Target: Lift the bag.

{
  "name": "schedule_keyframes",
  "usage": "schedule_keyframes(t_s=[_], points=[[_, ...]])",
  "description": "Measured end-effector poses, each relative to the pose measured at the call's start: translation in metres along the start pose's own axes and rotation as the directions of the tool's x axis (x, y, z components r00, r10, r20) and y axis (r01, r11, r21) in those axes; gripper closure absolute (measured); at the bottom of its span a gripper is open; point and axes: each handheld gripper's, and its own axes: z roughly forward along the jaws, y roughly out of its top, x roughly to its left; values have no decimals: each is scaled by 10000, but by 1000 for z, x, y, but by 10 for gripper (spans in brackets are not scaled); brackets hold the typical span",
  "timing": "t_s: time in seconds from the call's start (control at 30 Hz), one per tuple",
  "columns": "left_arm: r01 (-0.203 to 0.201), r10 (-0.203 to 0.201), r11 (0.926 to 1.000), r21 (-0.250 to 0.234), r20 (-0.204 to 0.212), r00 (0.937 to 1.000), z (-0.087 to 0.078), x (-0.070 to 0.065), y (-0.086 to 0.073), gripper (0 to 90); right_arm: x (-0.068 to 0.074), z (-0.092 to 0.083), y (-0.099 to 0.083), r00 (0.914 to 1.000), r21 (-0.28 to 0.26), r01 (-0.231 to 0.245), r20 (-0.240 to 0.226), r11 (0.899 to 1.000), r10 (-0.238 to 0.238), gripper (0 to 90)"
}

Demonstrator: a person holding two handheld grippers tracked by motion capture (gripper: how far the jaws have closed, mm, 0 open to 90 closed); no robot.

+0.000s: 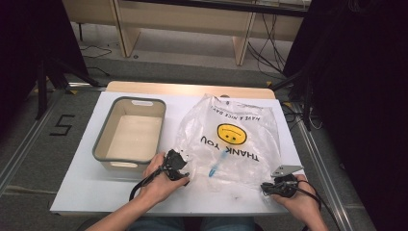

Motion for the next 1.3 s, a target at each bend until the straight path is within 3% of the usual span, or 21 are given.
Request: schedule_keyframes(t_s=[0.07,0.23,0.3,0.37,0.5,0.87,1.1,1.17,1.3], points=[[69,-71,9997,250,113,9999,3,0,-1,349,0,0,0,10000,2,-1,8,10000,1,855],[471,-480,9984,327,293,9984,5,3,-2,350,0,0,0,10000,3,-9,4,10000,9,855],[838,-860,9955,449,482,9951,6,6,-2,347,0,0,0,10000,1,6,14,10000,-6,855],[1342,-1384,9893,565,774,9874,7,10,-3,357,0,0,0,10000,6,13,16,10000,-13,855],[1483,-1532,9870,621,836,9846,6,10,-3,384,0,0,0,10000,6,29,18,10000,-29,855],[970,-1045,9928,701,1128,9881,4,-1,2,688,0,0,1,10000,79,-18,6,10000,17,856],[276,-348,9980,573,1297,9909,3,-9,3,875,0,0,1,10000,86,-72,31,9999,72,862],[98,-158,9988,475,1270,9918,3,-10,2,893,1,0,1,10000,62,-71,61,10000,71,867],[208,-260,9993,311,1764,9840,3,-2,0,896,1,0,1,10000,41,-65,64,10000,65,881]])
